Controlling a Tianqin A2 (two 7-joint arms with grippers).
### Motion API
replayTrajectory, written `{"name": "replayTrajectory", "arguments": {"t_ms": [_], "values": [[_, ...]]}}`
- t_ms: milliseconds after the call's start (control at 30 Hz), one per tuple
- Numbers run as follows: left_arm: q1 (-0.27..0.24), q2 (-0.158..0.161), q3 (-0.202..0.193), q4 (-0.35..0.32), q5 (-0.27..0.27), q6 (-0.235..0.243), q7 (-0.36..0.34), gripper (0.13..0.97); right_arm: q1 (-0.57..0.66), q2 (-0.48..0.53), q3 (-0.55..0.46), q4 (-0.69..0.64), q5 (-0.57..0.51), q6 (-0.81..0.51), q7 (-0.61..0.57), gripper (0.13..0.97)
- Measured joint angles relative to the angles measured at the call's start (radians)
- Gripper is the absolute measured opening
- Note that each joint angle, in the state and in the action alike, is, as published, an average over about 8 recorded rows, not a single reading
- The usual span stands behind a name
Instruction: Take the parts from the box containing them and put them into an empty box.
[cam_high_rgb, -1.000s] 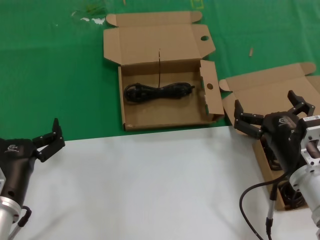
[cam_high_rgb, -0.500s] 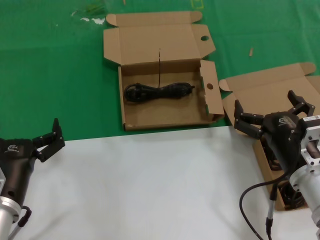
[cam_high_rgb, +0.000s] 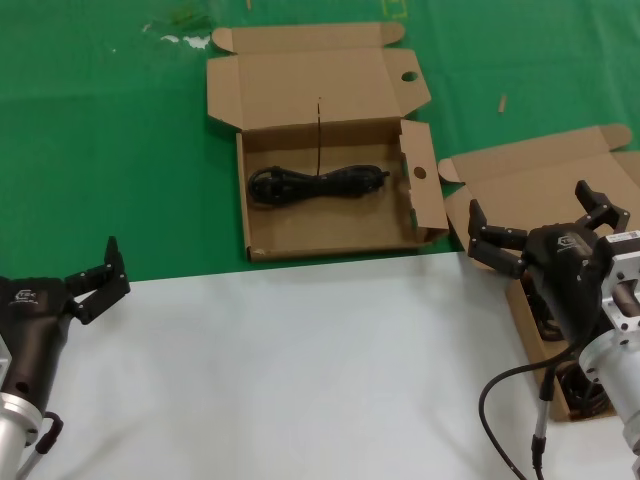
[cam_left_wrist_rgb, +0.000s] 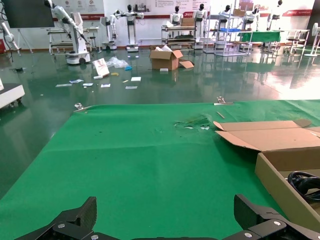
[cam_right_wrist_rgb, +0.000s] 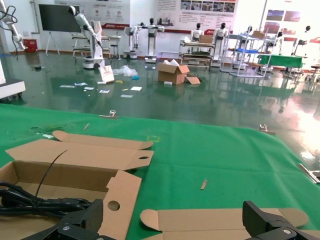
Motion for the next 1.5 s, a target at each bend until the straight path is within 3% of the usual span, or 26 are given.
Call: {"name": "replayTrajectory", "arguments": {"t_ms": [1500], "values": [[0.000, 0.000, 0.000, 0.000, 0.000, 0.000, 0.000, 0.966, 0.000, 0.000, 0.000, 0.000, 0.000, 0.000, 0.000, 0.966]]}}
